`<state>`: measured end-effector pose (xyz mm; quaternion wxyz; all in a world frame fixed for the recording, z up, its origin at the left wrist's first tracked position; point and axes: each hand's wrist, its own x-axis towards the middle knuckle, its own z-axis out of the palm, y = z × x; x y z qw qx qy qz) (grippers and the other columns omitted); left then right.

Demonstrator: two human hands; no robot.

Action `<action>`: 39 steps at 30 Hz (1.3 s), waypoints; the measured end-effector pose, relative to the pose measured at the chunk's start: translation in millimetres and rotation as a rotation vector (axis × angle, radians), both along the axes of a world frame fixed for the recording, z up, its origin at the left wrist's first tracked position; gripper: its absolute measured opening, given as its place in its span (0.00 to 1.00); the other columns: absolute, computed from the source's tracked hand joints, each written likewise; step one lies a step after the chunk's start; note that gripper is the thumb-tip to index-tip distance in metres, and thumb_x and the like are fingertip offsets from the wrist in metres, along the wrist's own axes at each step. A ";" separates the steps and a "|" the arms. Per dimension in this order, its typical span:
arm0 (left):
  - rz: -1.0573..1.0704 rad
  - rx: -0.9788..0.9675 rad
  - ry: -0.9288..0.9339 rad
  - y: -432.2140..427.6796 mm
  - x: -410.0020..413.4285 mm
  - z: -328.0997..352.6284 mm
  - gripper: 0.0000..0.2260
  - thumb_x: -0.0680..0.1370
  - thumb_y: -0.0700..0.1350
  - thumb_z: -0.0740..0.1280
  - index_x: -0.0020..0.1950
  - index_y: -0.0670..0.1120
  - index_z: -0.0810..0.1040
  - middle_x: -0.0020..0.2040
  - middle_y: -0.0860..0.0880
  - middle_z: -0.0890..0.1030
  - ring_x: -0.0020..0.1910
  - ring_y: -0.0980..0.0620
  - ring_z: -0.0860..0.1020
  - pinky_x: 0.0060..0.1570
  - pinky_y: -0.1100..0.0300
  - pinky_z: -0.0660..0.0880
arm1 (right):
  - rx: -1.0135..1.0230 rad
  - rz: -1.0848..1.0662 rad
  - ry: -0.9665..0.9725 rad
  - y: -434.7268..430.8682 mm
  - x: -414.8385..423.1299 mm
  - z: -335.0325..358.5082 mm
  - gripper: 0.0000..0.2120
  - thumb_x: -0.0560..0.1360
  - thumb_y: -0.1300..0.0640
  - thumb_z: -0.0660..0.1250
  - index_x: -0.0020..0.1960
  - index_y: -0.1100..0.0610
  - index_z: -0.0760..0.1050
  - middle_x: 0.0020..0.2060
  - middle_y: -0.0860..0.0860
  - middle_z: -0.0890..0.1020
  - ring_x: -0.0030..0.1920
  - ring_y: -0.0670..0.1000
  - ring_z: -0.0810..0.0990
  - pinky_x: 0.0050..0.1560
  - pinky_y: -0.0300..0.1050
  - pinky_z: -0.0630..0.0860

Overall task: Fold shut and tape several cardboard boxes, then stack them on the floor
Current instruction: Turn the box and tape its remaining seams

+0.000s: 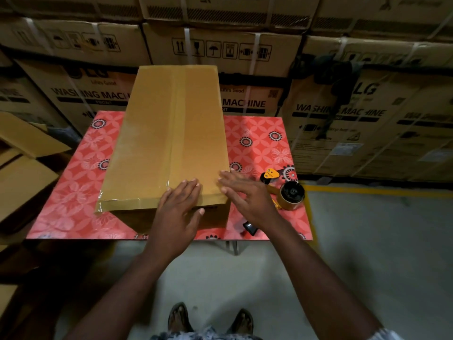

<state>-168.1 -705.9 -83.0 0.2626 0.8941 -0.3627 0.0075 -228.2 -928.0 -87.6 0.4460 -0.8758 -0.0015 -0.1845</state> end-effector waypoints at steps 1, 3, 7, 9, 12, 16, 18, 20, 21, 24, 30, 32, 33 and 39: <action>0.002 0.001 0.001 -0.1 0.3 -0.2 0.28 0.80 0.58 0.56 0.80 0.52 0.64 0.79 0.58 0.59 0.80 0.61 0.52 0.77 0.57 0.45 | -0.030 0.022 0.001 -2.6 2.0 -2.3 0.16 0.80 0.50 0.68 0.66 0.55 0.81 0.69 0.51 0.77 0.72 0.47 0.74 0.74 0.50 0.69; 0.001 0.002 -0.001 -0.5 0.6 -0.4 0.28 0.80 0.58 0.56 0.80 0.52 0.64 0.79 0.58 0.60 0.80 0.61 0.52 0.77 0.58 0.44 | -0.061 0.045 -0.034 -7.0 3.3 -4.6 0.15 0.79 0.53 0.70 0.64 0.56 0.81 0.68 0.50 0.77 0.69 0.44 0.76 0.72 0.50 0.72; 0.000 -0.003 -0.002 -0.7 0.5 0.6 0.28 0.80 0.57 0.56 0.80 0.51 0.65 0.79 0.57 0.61 0.80 0.61 0.53 0.77 0.62 0.42 | -0.183 0.087 -0.047 -13.4 4.1 -6.0 0.20 0.79 0.47 0.67 0.68 0.54 0.78 0.70 0.49 0.75 0.70 0.46 0.75 0.69 0.51 0.75; 0.000 -0.003 -0.002 0.1 0.9 0.1 0.27 0.81 0.57 0.56 0.80 0.52 0.64 0.79 0.58 0.60 0.80 0.61 0.53 0.76 0.63 0.42 | -0.256 0.096 -0.061 -16.4 3.7 -10.3 0.21 0.80 0.46 0.67 0.70 0.53 0.77 0.72 0.49 0.75 0.70 0.47 0.76 0.67 0.51 0.77; -0.006 0.004 -0.006 1.4 1.3 -0.4 0.27 0.81 0.57 0.55 0.80 0.52 0.63 0.80 0.58 0.60 0.80 0.61 0.52 0.77 0.62 0.41 | -0.286 0.094 -0.110 -16.8 2.5 -15.7 0.22 0.80 0.48 0.69 0.72 0.53 0.75 0.73 0.49 0.74 0.70 0.47 0.75 0.65 0.51 0.78; -0.006 -0.003 -0.008 1.3 1.5 -1.1 0.27 0.81 0.57 0.55 0.80 0.53 0.63 0.79 0.58 0.60 0.79 0.61 0.53 0.77 0.57 0.45 | -0.304 0.123 -0.084 -18.7 -1.1 -20.9 0.30 0.76 0.56 0.75 0.75 0.53 0.71 0.76 0.48 0.70 0.74 0.47 0.72 0.67 0.52 0.76; 0.014 -0.024 -0.016 0.9 0.2 -0.8 0.26 0.81 0.57 0.55 0.79 0.53 0.65 0.79 0.57 0.62 0.79 0.60 0.56 0.78 0.54 0.50 | -0.304 0.113 -0.044 -16.5 -4.3 -20.8 0.33 0.74 0.55 0.77 0.76 0.52 0.70 0.76 0.48 0.69 0.75 0.49 0.69 0.69 0.54 0.75; 0.040 -0.043 -0.055 -0.9 -0.3 2.3 0.24 0.82 0.57 0.56 0.77 0.52 0.70 0.77 0.55 0.68 0.77 0.57 0.62 0.76 0.51 0.57 | -0.336 0.061 -0.048 -9.4 -4.7 -13.8 0.29 0.76 0.45 0.73 0.74 0.53 0.74 0.75 0.49 0.71 0.77 0.52 0.67 0.72 0.54 0.71; 0.054 -0.049 -0.094 -2.6 0.6 5.2 0.22 0.82 0.56 0.58 0.74 0.52 0.73 0.74 0.54 0.72 0.75 0.55 0.67 0.73 0.51 0.60 | -0.373 0.026 -0.071 -4.6 -3.1 -9.6 0.26 0.77 0.42 0.69 0.71 0.53 0.76 0.74 0.50 0.73 0.77 0.53 0.66 0.72 0.52 0.69; 0.099 -0.065 -0.203 -9.1 9.1 12.7 0.16 0.80 0.54 0.64 0.64 0.51 0.81 0.65 0.53 0.81 0.63 0.51 0.77 0.62 0.53 0.66 | -0.438 -0.009 -0.130 8.1 6.1 -2.7 0.21 0.81 0.44 0.63 0.67 0.56 0.80 0.70 0.53 0.77 0.75 0.55 0.69 0.70 0.52 0.69; 0.074 -0.064 -0.292 -9.7 22.4 -0.7 0.14 0.80 0.56 0.62 0.58 0.51 0.80 0.59 0.51 0.81 0.54 0.48 0.75 0.52 0.50 0.68 | -0.328 -0.019 -0.185 13.1 10.4 -17.4 0.18 0.81 0.49 0.65 0.66 0.58 0.81 0.68 0.53 0.79 0.74 0.53 0.72 0.68 0.51 0.75; 0.069 -0.072 -0.303 -9.4 24.0 -5.0 0.14 0.80 0.56 0.62 0.58 0.50 0.80 0.59 0.51 0.81 0.54 0.48 0.75 0.52 0.50 0.67 | -0.363 -0.009 -0.208 10.8 10.6 -21.7 0.18 0.81 0.50 0.66 0.67 0.59 0.79 0.69 0.54 0.78 0.74 0.54 0.71 0.68 0.53 0.75; 0.065 -0.074 -0.306 -9.0 24.4 -6.1 0.14 0.80 0.56 0.62 0.59 0.50 0.80 0.59 0.51 0.80 0.54 0.48 0.75 0.52 0.51 0.66 | -0.393 0.004 -0.208 9.1 10.3 -22.9 0.19 0.81 0.51 0.68 0.69 0.59 0.78 0.70 0.54 0.77 0.75 0.54 0.70 0.68 0.54 0.75; 0.032 -0.050 -0.294 -5.2 24.2 -7.2 0.16 0.77 0.56 0.66 0.62 0.51 0.78 0.62 0.51 0.78 0.57 0.49 0.74 0.53 0.55 0.61 | -0.285 -0.003 -0.141 16.7 5.6 -19.7 0.25 0.77 0.49 0.73 0.70 0.59 0.77 0.72 0.52 0.75 0.77 0.52 0.66 0.74 0.55 0.69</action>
